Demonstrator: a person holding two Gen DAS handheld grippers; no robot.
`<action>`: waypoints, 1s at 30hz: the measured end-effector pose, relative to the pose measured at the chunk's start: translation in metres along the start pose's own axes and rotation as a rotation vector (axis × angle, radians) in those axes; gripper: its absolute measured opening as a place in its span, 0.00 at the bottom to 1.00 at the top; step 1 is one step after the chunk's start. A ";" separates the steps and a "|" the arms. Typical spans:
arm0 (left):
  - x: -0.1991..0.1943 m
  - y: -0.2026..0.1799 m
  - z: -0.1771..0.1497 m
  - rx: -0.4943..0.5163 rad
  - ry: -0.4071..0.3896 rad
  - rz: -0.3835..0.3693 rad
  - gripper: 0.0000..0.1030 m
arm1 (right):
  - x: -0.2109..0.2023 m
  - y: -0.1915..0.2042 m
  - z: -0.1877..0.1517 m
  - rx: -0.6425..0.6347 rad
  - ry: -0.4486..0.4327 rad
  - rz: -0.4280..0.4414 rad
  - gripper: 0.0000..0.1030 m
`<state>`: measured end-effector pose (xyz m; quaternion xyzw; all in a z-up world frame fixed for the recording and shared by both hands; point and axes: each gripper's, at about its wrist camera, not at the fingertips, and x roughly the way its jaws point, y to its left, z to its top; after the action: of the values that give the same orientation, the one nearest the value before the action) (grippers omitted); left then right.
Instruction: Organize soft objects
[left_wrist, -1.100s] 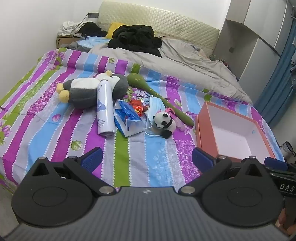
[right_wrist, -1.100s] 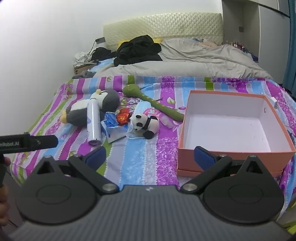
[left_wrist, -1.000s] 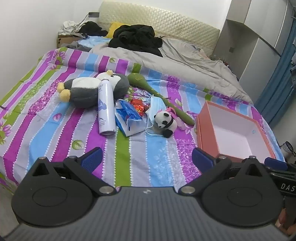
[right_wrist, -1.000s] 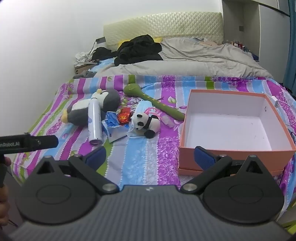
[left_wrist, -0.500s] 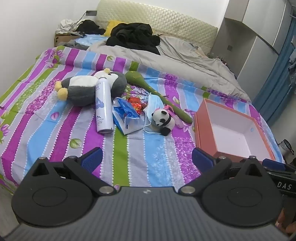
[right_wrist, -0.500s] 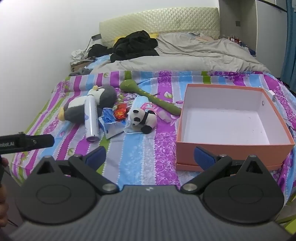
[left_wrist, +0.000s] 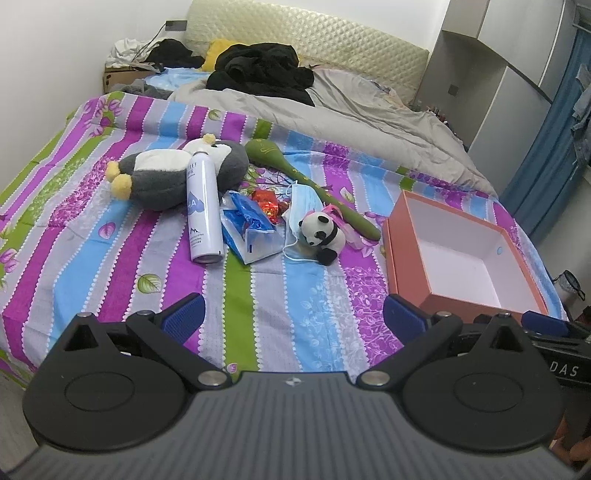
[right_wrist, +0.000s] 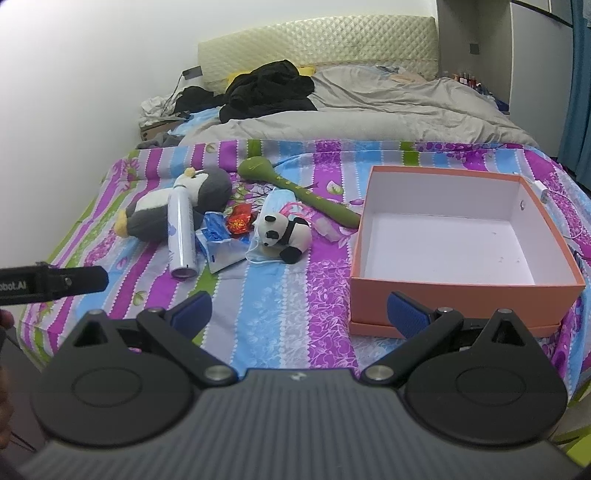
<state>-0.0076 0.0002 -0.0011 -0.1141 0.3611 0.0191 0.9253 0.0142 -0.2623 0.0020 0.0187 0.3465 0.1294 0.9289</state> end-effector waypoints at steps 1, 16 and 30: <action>0.000 0.000 0.001 -0.001 0.001 0.000 1.00 | 0.000 0.000 0.000 0.001 0.000 0.000 1.00; -0.001 -0.004 -0.002 0.005 0.001 -0.009 1.00 | -0.001 -0.001 -0.004 0.007 0.000 0.010 1.00; -0.001 -0.002 -0.004 0.000 0.006 -0.015 1.00 | -0.002 -0.003 -0.006 0.013 -0.001 0.006 1.00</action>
<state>-0.0102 -0.0022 -0.0030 -0.1167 0.3629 0.0119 0.9244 0.0094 -0.2658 -0.0012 0.0261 0.3470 0.1299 0.9285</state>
